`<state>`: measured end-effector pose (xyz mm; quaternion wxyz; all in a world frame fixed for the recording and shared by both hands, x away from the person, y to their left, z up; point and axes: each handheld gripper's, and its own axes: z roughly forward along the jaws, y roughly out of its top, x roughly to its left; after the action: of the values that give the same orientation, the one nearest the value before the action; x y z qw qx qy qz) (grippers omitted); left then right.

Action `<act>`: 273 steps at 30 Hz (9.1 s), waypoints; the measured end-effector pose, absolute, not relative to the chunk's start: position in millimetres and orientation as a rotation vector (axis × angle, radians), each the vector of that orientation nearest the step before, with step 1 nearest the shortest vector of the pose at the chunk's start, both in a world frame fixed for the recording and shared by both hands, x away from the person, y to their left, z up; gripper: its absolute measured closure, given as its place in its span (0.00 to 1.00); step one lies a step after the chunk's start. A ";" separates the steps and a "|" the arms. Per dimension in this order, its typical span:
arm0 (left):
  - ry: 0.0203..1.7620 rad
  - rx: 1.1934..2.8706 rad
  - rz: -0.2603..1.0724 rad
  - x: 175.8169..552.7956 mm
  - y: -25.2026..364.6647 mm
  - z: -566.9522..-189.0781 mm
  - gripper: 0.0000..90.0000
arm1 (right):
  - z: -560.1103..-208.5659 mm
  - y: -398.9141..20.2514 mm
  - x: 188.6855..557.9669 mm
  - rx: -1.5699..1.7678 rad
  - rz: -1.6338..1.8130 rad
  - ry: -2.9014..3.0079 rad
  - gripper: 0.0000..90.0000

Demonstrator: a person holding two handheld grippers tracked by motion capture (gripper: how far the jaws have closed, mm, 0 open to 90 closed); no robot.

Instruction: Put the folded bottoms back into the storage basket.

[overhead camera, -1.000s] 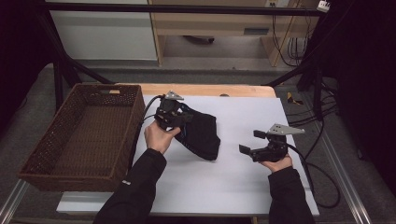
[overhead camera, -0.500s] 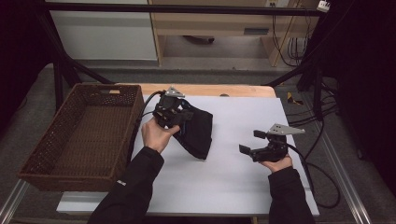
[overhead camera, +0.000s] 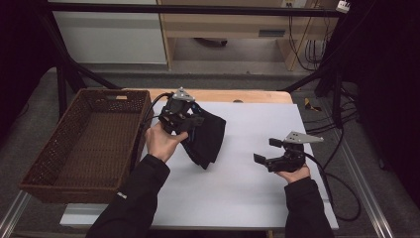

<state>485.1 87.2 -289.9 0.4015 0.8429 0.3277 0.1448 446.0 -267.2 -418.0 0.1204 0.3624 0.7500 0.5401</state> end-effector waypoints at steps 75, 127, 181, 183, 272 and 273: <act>0.827 2.109 0.489 447.2 179.8 -193.9 0.91 | -419.0 -265.8 446.4 1.059 1.568 2.199 0.02; 1.050 2.009 0.636 439.3 292.0 -164.3 0.92 | -419.7 -264.9 446.5 1.062 1.559 2.204 0.02; 1.248 2.093 0.440 482.4 335.1 -286.7 0.91 | -422.1 -263.9 447.9 1.066 1.539 2.219 0.02; 1.265 2.099 0.449 485.1 337.8 -291.8 0.91 | -422.6 -263.8 448.2 1.067 1.536 2.220 0.02; 0.916 1.981 0.439 440.5 245.9 -377.2 0.05 | -425.5 -259.8 447.9 1.063 1.534 2.235 0.02; 0.916 1.982 0.439 440.7 246.0 -377.3 0.05 | -425.8 -259.4 448.0 1.062 1.532 2.235 0.02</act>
<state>440.7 246.0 -377.3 0.4413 0.7986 0.3691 0.1767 448.0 -259.4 -425.8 0.1152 0.3626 0.7629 0.5228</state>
